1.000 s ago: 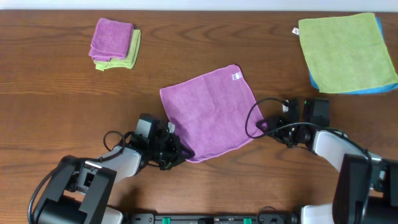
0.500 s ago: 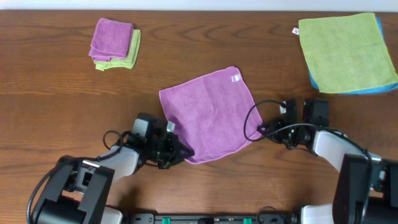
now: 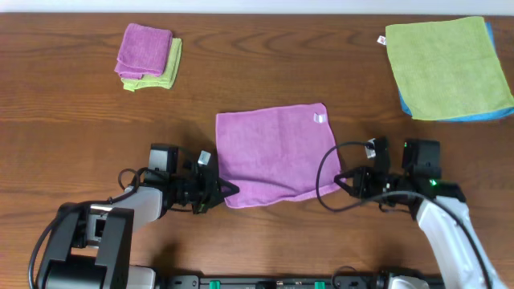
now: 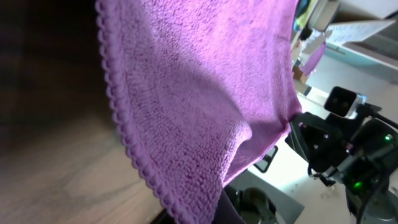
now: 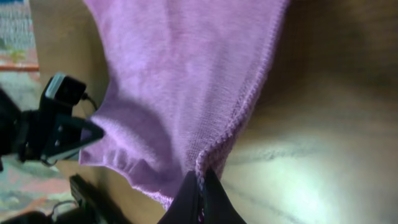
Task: Fold the cloth
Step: 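Lift the near edge with both grippers and fold it toward the far edge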
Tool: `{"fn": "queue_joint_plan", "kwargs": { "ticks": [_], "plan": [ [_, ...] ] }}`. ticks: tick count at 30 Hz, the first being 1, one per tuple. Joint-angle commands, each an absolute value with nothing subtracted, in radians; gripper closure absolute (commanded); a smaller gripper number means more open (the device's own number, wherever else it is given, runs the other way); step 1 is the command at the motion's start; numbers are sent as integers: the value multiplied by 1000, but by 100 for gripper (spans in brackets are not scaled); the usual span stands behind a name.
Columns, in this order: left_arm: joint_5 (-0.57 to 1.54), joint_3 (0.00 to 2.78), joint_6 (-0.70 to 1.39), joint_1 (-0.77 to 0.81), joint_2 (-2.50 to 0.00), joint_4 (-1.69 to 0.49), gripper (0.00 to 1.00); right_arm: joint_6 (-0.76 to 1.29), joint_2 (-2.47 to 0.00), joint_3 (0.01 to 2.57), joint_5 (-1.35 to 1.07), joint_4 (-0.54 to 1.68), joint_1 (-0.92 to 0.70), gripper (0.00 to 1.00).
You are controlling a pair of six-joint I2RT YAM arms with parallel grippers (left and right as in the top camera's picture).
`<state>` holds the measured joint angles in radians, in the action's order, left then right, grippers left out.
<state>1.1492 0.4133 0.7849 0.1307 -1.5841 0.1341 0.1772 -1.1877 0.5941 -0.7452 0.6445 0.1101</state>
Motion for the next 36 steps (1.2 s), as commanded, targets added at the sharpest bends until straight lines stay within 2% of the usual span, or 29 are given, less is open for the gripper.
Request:
{"fn": "queue_joint_plan", "kwargs": {
  "ticks": [1,11,29,36],
  "plan": [
    [1195,410,741,123,-1592,128,94,125,-1113,591,-756,687,92,98],
    [1126,495,836,124,-1559,131,94,122,-1083,591,-628,604,90,99],
    [730,647,879,131,-1552,131,94,150,-1382,591,-624,99,88,99],
    [604,654,876,138,-1563,201,94,201,-1484,597,-560,-62,21,99]
  ]
}}
